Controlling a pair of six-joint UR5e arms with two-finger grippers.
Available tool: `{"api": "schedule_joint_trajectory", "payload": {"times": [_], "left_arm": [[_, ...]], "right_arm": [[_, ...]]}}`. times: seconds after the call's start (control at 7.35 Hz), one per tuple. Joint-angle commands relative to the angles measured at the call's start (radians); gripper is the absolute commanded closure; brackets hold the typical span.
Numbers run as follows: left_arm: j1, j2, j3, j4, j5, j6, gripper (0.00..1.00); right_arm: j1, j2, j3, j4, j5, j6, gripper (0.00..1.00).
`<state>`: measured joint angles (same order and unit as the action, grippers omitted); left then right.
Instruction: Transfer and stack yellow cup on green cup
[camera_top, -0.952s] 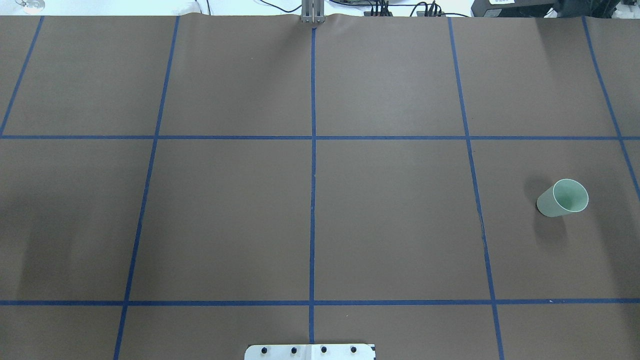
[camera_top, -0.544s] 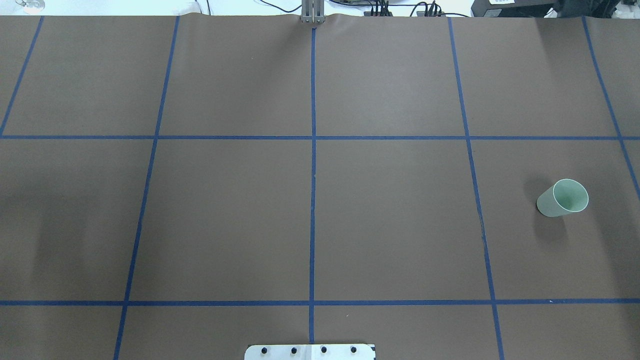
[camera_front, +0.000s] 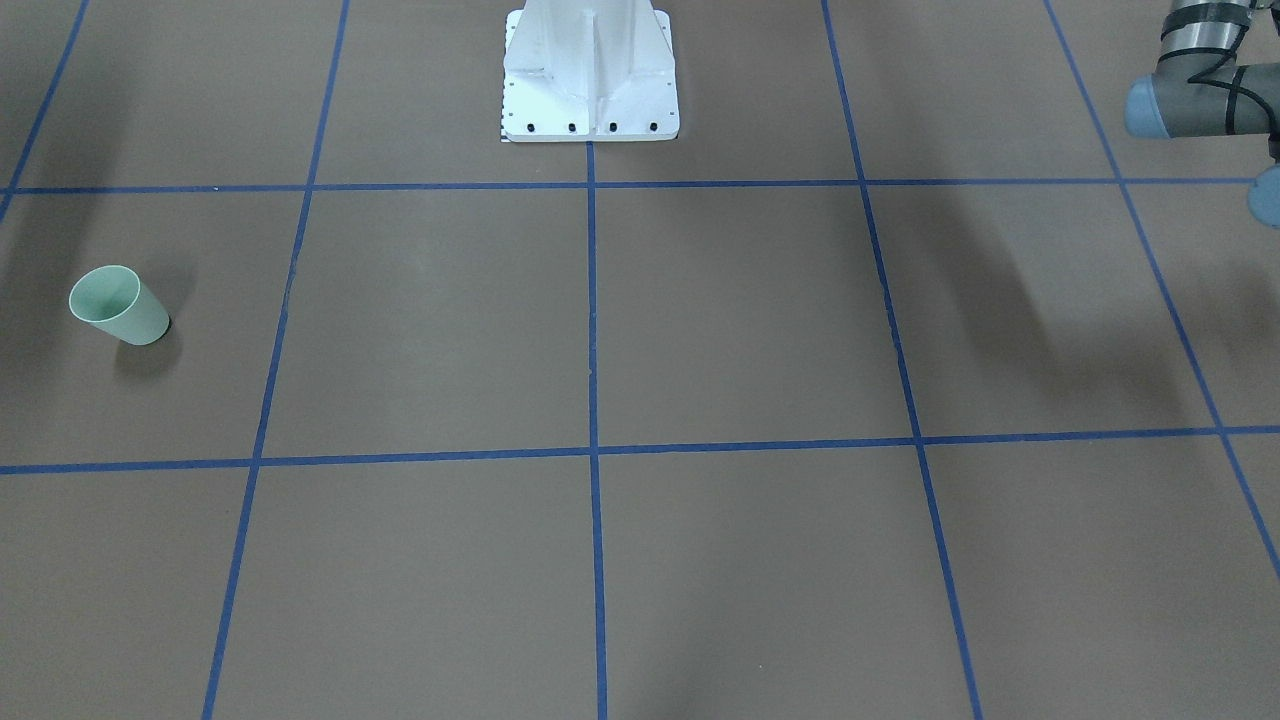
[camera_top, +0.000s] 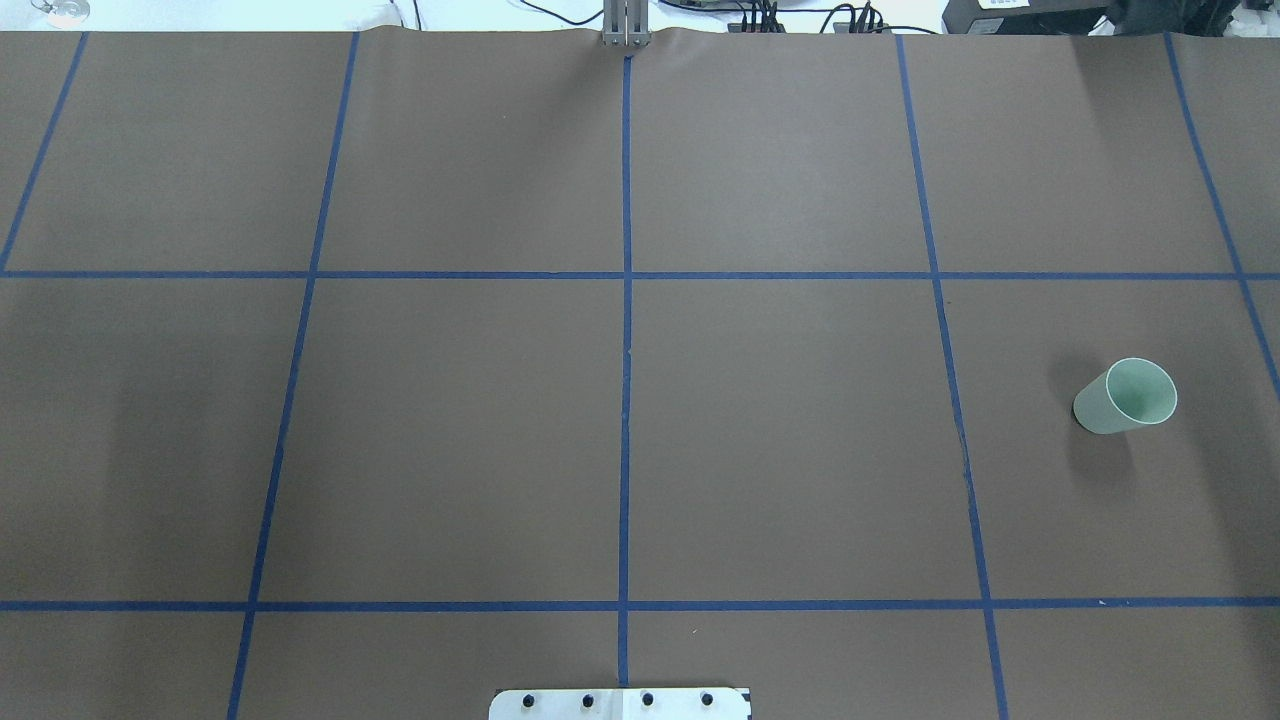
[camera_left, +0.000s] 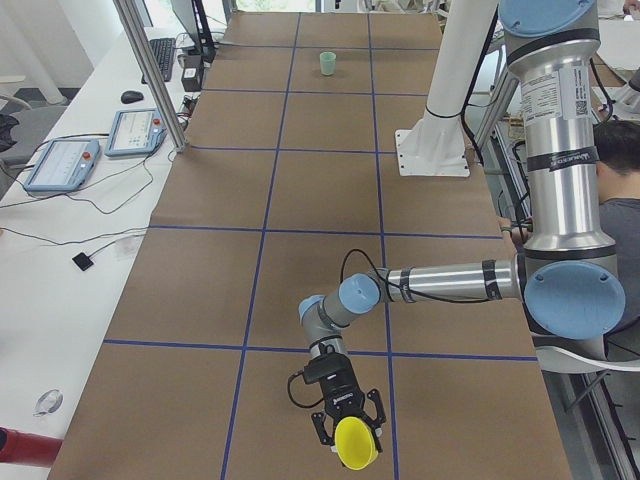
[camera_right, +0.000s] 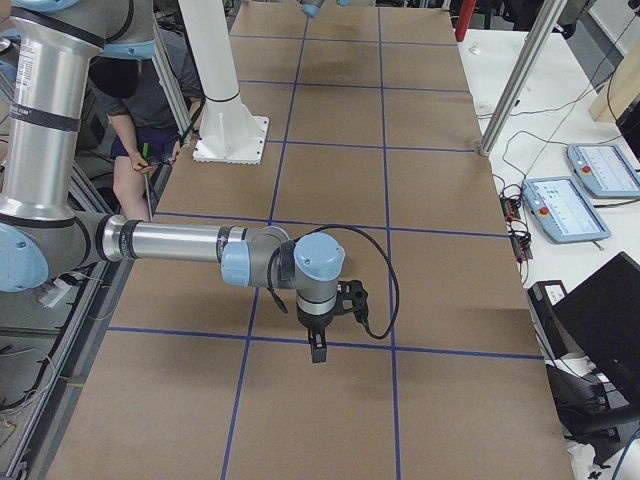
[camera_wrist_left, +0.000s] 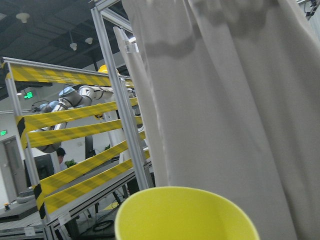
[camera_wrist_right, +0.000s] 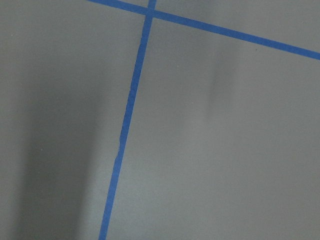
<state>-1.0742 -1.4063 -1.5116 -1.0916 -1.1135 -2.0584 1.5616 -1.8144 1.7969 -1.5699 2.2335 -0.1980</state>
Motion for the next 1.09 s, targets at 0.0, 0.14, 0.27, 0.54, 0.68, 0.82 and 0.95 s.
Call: {"api": "schedule_joint_trajectory", "payload": {"times": [0.0, 0.14, 0.27, 0.54, 0.68, 0.82, 0.95], "left_arm": [[-0.026, -0.025, -0.002, -0.098, 0.075, 0.081, 1.00], [-0.032, -0.035, -0.001, -0.176, 0.107, 0.131, 1.00], [-0.042, -0.034, 0.001, -0.270, 0.110, 0.200, 1.00], [-0.052, -0.033, 0.002, -0.445, 0.158, 0.349, 1.00], [-0.068, -0.034, 0.001, -0.486, 0.159, 0.384, 1.00], [-0.081, -0.037, -0.001, -0.532, 0.164, 0.427, 1.00], [-0.099, -0.045, -0.001, -0.598, 0.193, 0.495, 1.00]], "right_arm": [[0.000, 0.001, -0.001, 0.002, 0.000, 0.002, 0.00], [0.000, 0.001, -0.001, 0.002, 0.000, 0.002, 0.00], [0.000, 0.004, -0.007, 0.002, 0.000, 0.003, 0.00], [0.000, 0.003, -0.008, -0.002, 0.000, 0.002, 0.00], [0.000, 0.003, -0.019, 0.004, 0.000, 0.003, 0.00], [0.000, 0.003, -0.020, 0.004, -0.002, 0.003, 0.00], [0.000, 0.003, -0.022, 0.005, -0.008, 0.002, 0.00]]}}
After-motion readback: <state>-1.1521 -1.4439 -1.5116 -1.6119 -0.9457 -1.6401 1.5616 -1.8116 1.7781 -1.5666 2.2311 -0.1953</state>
